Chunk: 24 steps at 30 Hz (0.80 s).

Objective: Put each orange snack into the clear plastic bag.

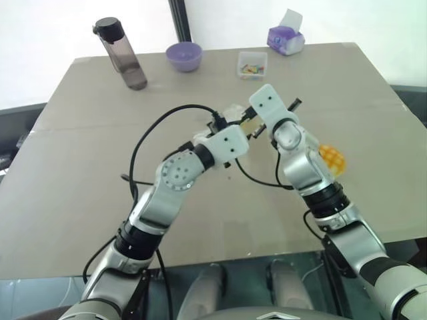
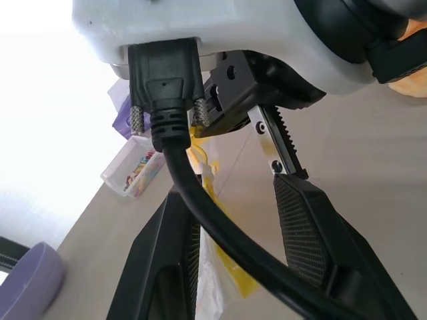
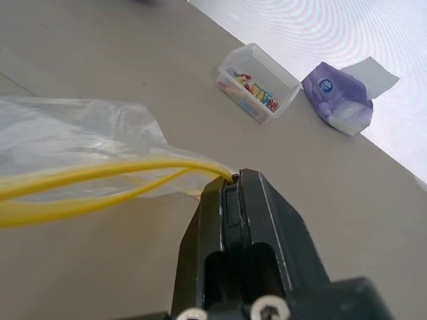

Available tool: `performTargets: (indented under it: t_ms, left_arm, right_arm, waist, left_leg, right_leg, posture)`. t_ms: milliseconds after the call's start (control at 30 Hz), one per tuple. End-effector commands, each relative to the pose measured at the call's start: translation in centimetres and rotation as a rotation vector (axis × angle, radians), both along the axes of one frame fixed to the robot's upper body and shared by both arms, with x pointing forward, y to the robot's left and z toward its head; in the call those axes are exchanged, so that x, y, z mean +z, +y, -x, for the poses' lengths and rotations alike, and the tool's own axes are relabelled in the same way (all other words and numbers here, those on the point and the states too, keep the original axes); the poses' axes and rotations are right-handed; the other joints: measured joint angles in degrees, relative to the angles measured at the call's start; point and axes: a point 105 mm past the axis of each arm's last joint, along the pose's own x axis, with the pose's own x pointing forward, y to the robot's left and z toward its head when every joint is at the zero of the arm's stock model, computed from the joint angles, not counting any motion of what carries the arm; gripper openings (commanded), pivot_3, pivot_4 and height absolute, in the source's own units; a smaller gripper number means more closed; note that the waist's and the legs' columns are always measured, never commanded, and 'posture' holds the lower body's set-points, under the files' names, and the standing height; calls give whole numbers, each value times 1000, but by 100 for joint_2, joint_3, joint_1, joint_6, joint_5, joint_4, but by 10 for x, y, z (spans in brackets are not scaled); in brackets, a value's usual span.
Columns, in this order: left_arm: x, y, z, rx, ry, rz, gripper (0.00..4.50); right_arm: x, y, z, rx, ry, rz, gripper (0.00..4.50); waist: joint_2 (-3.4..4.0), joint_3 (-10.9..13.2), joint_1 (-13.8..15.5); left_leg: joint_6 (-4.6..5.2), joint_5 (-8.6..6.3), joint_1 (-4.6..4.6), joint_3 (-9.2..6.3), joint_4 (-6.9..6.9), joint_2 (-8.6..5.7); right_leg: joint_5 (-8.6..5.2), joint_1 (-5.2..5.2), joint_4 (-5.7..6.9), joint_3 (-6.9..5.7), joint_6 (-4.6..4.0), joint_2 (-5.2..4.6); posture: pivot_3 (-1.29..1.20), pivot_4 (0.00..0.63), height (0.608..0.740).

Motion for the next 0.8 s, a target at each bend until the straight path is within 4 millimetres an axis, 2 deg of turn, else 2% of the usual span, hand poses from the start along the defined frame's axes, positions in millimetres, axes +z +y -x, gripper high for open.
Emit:
performTargets:
  t_ms: [33,167,267,333,600,733,767,800]
  left_arm:
    - [14,1,5,2,-65,13,1823]
    - [14,5,4,23,-65,9,1823]
    - [13,7,2,34,-62,9,1008]
    - [12,7,3,33,-59,10,134]
    - [11,9,2,48,-62,7,61]
    - [12,13,2,46,-84,19,61]
    - [12,13,3,32,-90,17,0]
    - [11,14,3,22,-99,4,0]
  right_arm:
    - [14,3,2,10,-44,-23,0]
    - [14,4,2,12,-43,-23,0]
    - [14,5,3,15,-43,-25,0]
    - [14,5,3,16,-43,-26,0]
    - [14,6,3,37,-43,-25,0]
    - [10,8,3,110,47,-161,0]
    - [11,5,3,111,54,-183,547]
    - [13,3,3,117,53,-186,778]
  waist:
    - [0,0,0]
    - [0,0,-1]
    - [0,0,-1]
    - [0,0,-1]
    - [0,0,-2]
    - [0,-1,-8]
    - [0,-1,-9]
    - [0,-1,-6]
  left_leg:
    - [0,0,0,0,0,0]
    - [0,0,0,0,0,0]
    - [0,0,0,0,1,0]
    - [0,0,0,0,1,0]
    - [0,0,0,0,2,0]
    - [0,0,0,0,2,0]
    - [0,0,0,0,2,0]
    - [0,0,0,-1,3,1]
  right_leg:
    - [0,0,0,0,0,0]
    - [0,0,1,0,0,0]
    - [0,0,1,0,0,0]
    - [0,0,1,0,0,0]
    - [0,0,2,0,0,0]
    - [0,0,2,0,0,0]
    - [0,0,2,0,0,0]
    - [0,0,2,0,0,0]
  posture:
    - [0,150,740]
    - [0,150,740]
    - [0,150,740]
    - [0,150,740]
    - [0,150,740]
    - [0,150,740]
    - [0,150,740]
    - [0,150,740]
